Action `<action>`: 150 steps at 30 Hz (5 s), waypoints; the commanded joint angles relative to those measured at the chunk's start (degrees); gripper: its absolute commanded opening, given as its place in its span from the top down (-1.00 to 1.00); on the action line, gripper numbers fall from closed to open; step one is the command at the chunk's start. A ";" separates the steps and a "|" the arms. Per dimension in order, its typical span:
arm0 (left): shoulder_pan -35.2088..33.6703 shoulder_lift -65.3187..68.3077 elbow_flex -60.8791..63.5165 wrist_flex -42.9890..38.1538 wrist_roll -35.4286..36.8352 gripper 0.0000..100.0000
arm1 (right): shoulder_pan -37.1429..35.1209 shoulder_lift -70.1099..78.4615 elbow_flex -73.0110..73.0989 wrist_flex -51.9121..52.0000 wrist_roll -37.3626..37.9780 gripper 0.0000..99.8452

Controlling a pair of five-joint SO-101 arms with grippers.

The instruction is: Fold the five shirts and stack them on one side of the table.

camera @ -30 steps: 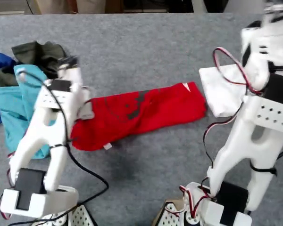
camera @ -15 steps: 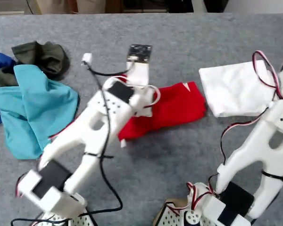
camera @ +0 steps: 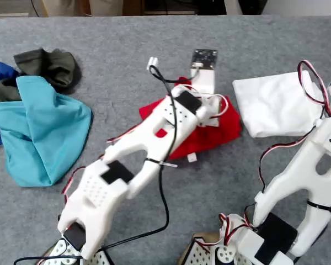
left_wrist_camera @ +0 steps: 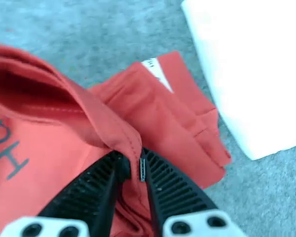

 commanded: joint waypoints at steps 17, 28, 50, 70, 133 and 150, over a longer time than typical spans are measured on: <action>3.96 11.30 -20.40 4.22 3.69 0.69 | -1.71 -1.63 0.40 -1.23 0.70 0.99; -8.62 6.73 -50.64 34.73 4.31 0.62 | -12.88 -1.45 2.59 5.54 6.95 0.99; -18.64 37.49 -55.91 40.70 4.48 0.96 | -37.23 9.19 28.97 32.18 20.92 1.00; -17.23 44.44 -66.20 39.65 4.13 0.96 | -11.91 15.96 37.67 9.49 34.37 1.00; -11.25 -32.66 54.07 -16.26 7.82 0.96 | -29.85 50.68 -14.11 23.82 29.71 0.99; -0.97 -32.04 36.31 4.22 12.57 0.96 | -27.91 53.41 -14.20 22.33 20.92 1.00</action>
